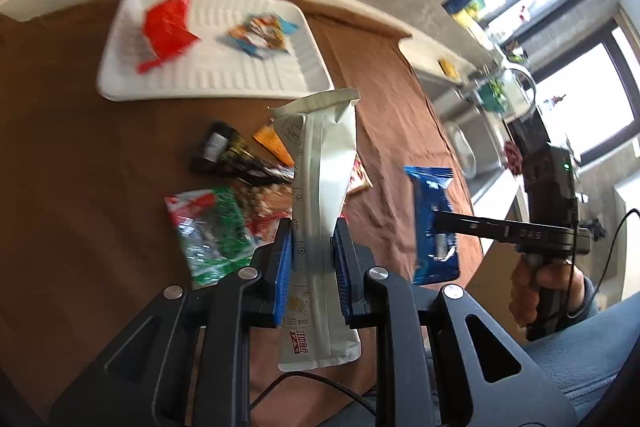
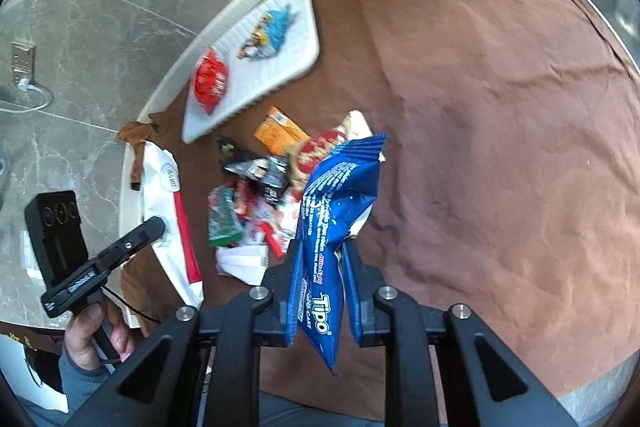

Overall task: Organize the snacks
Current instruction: 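Carry both packets into the white tray and open both tools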

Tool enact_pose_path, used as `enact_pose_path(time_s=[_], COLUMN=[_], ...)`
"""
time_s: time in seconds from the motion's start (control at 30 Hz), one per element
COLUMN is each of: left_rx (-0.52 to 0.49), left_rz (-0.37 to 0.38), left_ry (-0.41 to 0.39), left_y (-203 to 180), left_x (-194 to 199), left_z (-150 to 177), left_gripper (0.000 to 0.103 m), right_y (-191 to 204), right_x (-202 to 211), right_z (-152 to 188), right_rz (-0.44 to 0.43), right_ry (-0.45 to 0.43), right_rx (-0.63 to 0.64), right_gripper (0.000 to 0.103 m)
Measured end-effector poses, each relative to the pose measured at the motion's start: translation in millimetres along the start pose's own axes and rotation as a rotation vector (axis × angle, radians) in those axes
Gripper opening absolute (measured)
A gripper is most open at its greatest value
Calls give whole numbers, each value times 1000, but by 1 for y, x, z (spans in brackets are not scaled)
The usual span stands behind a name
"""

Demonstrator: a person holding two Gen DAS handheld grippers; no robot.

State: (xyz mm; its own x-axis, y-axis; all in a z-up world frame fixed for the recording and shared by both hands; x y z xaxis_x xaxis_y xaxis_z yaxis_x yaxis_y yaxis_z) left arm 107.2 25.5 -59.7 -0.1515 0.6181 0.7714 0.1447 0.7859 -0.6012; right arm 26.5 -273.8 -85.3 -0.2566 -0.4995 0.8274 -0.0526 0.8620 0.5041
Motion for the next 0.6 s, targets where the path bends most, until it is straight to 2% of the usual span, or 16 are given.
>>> enact_pose_path(time_s=[0.37, 0.6], left_rx=[16, -14], left_rz=[-30, -29], left_ry=[-202, -293], left_y=[11, 3], left_x=[83, 103], left_z=[-52, -108], left_gripper=[18, 18], right_y=[37, 72], right_x=[45, 45], right_z=[-77, -137], right_rz=[-10, -33], right_ry=[-136, -205], right_rx=[118, 224], right_gripper=[22, 22])
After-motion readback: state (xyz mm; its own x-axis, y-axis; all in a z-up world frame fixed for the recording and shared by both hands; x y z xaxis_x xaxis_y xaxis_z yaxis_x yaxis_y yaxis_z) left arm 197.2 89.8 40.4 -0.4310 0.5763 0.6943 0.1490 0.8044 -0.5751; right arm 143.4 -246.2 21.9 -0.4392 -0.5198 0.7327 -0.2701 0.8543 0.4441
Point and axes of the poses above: each gripper's, at about its wrist camera, not at the fingertips, and x roughly against the way its jaws point, y to its left, z to its underside, the point moved 4 cm from there along -x, roughly the way its jaws point, and after that the axes turned 15 degrees about x, right-handed, at the moved point
